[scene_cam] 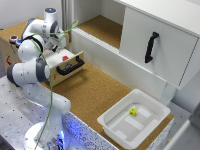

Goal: Turn on the blue led light

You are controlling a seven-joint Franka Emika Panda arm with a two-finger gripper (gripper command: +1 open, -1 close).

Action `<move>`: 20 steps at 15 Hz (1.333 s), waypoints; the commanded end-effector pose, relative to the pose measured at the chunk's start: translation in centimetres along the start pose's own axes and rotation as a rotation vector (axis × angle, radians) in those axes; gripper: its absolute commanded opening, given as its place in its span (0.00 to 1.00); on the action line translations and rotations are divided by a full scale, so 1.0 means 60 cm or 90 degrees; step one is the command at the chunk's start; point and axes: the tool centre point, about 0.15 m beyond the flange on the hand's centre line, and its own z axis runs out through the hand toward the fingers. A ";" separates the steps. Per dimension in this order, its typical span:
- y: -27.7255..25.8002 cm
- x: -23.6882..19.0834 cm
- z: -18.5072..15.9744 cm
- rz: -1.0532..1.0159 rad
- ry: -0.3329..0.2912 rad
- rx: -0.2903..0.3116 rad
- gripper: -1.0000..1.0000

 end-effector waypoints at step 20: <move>-0.420 0.010 -0.072 -0.419 -0.184 -0.002 1.00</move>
